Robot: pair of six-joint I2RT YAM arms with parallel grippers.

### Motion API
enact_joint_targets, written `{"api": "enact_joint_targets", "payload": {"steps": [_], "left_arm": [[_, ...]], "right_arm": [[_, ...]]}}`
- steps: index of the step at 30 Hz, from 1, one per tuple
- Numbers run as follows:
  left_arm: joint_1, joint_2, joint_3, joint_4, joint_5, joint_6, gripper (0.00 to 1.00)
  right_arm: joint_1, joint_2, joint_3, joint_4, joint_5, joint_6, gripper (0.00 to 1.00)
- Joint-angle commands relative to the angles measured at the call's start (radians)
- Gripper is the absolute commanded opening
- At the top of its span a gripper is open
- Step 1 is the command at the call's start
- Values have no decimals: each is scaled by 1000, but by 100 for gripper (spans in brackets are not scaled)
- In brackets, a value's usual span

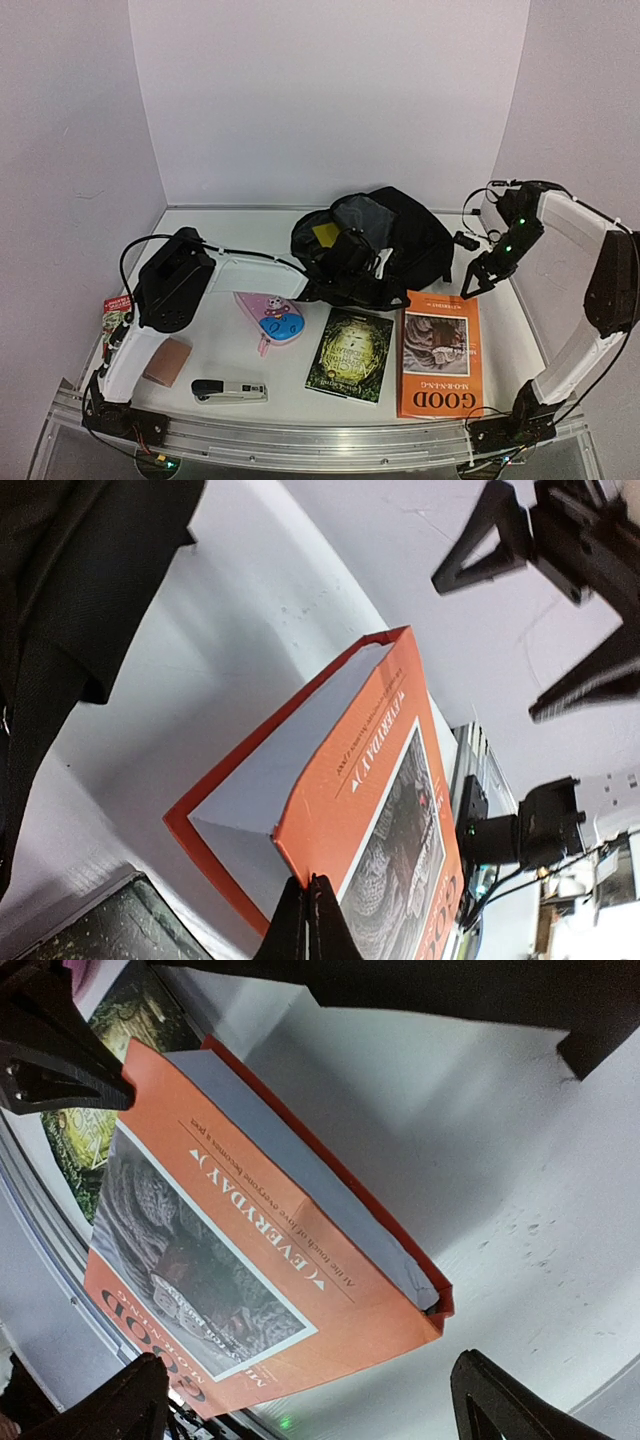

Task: Pack the student bag
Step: Pick up the book from the center of the board.

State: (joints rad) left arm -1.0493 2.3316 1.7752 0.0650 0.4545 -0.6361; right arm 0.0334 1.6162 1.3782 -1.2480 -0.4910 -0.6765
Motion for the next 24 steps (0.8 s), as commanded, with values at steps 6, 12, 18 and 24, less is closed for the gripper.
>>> {"api": "enact_joint_targets", "payload": {"steps": [6, 12, 18, 24], "left_arm": [[-15, -176, -52, -5, 101, 301, 0], [-15, -215, -30, -43, 117, 401, 0], [-15, -240, 1, -59, 135, 469, 0], [-15, -258, -3, -75, 133, 484, 0]], "right_arm": [[4, -7, 148, -225, -119, -191, 98], [8, 23, 210, -353, -235, -292, 98], [79, 27, 134, -379, -238, -314, 98], [161, 13, 66, -381, -216, -311, 90]]}}
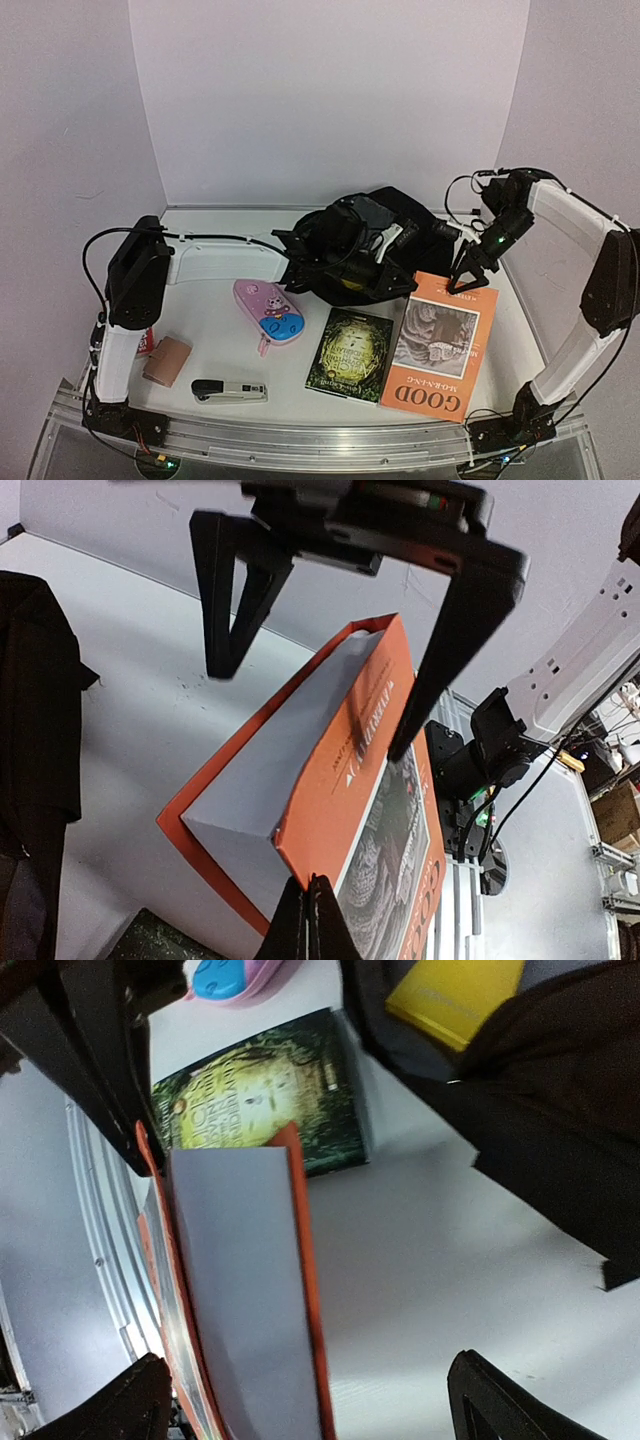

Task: Pack the student bag
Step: Pick up the book from the center of the board.

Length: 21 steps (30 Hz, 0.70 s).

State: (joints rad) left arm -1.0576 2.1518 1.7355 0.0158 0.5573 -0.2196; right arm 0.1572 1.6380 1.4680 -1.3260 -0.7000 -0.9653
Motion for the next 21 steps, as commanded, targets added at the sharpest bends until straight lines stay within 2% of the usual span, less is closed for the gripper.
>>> {"api": "enact_joint_targets", "payload": {"steps": [1, 5, 10, 12, 14, 17, 21], "left_arm": [[-7, -83, 31, -20, 25, 70, 0], [-7, -102, 21, -19, -9, 80, 0], [-6, -131, -4, 34, -43, 69, 1], [-5, -148, -12, 30, -57, 63, 5], [-5, -181, -29, 36, -61, 44, 21], [-5, -242, -53, 39, -79, 13, 57], [-4, -353, -85, 26, -181, -12, 77]], "right_arm": [[43, -13, -25, -307, -6, -23, 88], [53, -38, -19, -314, -18, -26, 74], [53, -51, 35, -312, -50, 31, 43], [53, -55, 80, -313, -61, 65, 36], [53, -69, 142, -312, -74, 102, 35], [53, -87, 241, -310, -79, 147, 34], [51, -94, 383, -309, -84, 202, 29]]}}
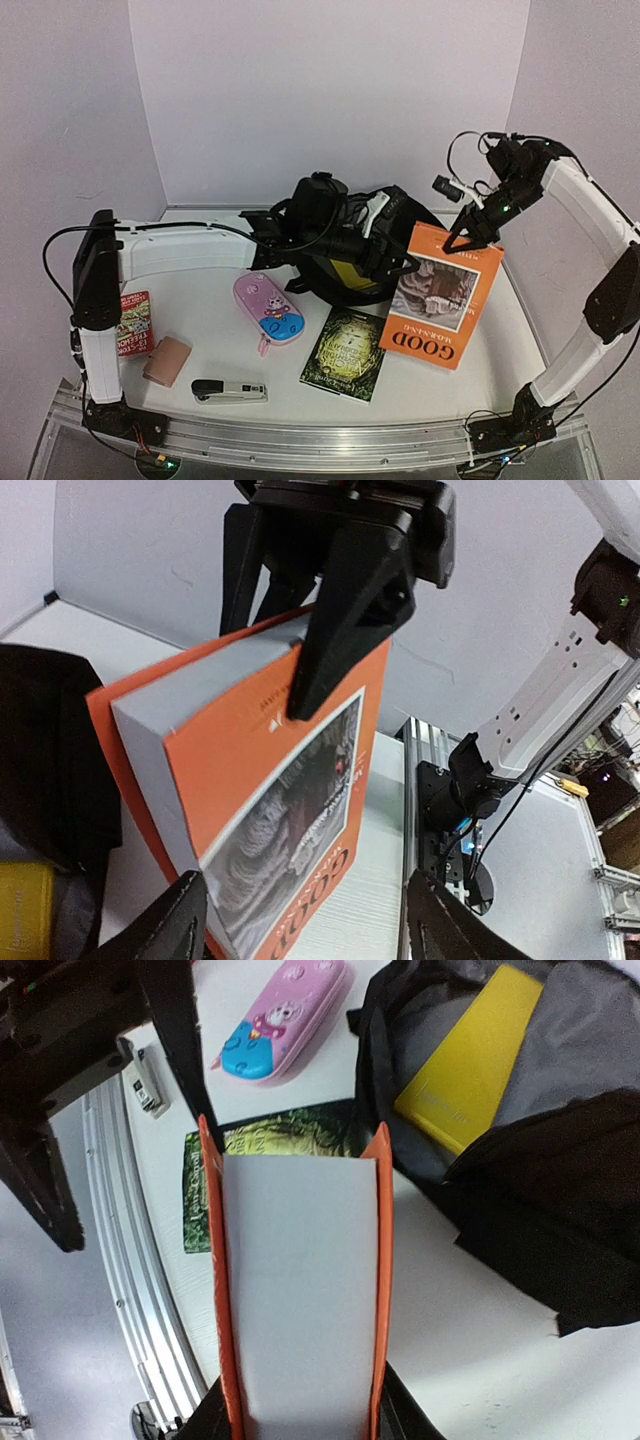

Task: Pack the student bag
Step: Pick up the book from the center of the board.

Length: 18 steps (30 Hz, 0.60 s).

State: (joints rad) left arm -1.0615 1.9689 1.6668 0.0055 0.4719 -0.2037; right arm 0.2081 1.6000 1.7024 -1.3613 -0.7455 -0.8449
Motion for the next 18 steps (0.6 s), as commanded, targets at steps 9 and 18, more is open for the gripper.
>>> {"api": "enact_joint_targets", "payload": {"steps": [9, 18], "left_arm": [[76, -407, -277, 99, -272, -170, 99], [193, -491, -674, 516, -100, -423, 99]], "right_arm": [[-14, -17, 428, -170, -95, 312, 27], [-55, -20, 304, 280, -208, 733, 29]]}}
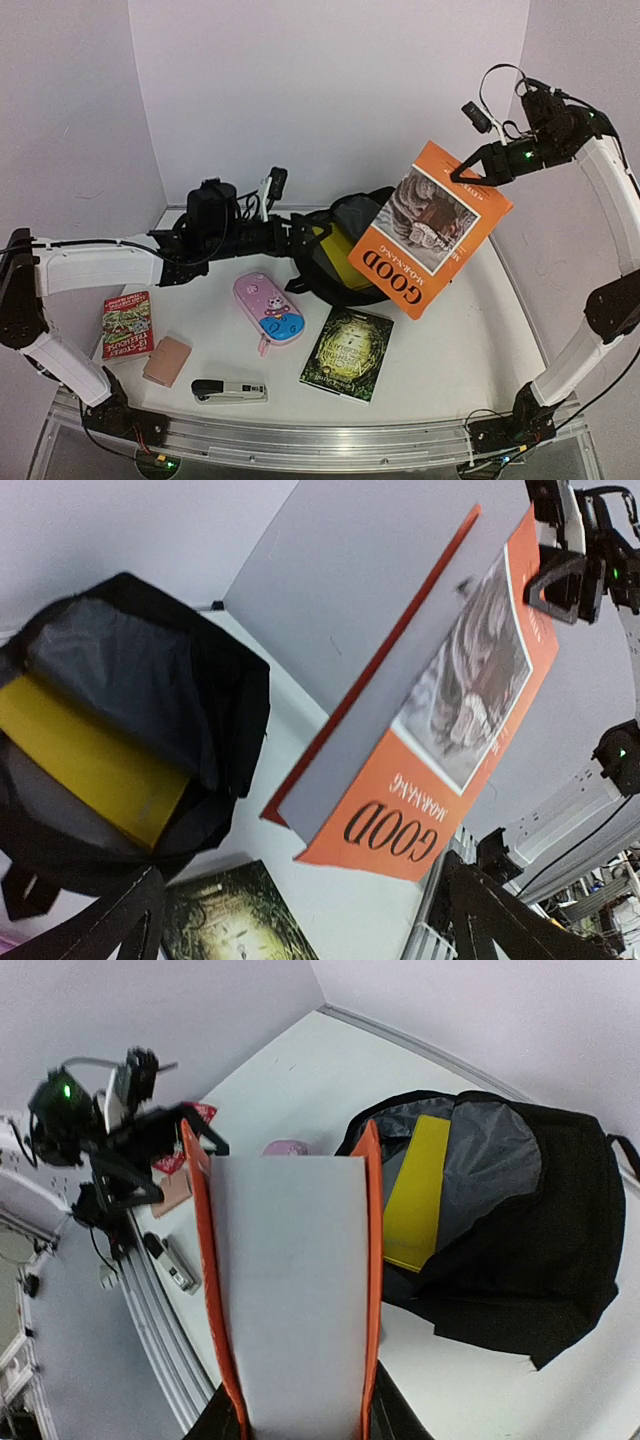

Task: Pack the student bag
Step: Pick up the book from the center of the board.

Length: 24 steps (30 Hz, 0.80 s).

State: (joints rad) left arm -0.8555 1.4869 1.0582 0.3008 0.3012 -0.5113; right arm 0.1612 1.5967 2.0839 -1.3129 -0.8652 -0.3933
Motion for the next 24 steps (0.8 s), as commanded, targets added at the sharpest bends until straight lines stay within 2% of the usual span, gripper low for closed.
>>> {"api": "enact_joint_targets", "payload": {"steps": [1, 5, 10, 14, 18, 24], "left_arm": [[-13, 5, -75, 245, 75, -131, 99], [-13, 83, -95, 407, 126, -211, 97], [-14, 202, -71, 525, 172, -304, 96], [-14, 245, -55, 556, 167, -337, 96], [-14, 255, -37, 531, 151, -342, 96], [-14, 273, 6, 577, 199, -351, 89]], "right_arm": [[-8, -29, -114, 320, -104, 354, 29], [-9, -44, -219, 579, -119, 572, 29], [-8, -26, -227, 663, -142, 666, 29], [-8, -44, -235, 707, -130, 691, 29], [-8, -50, -261, 771, -194, 753, 29], [-8, -64, -385, 1002, -263, 921, 29]]}}
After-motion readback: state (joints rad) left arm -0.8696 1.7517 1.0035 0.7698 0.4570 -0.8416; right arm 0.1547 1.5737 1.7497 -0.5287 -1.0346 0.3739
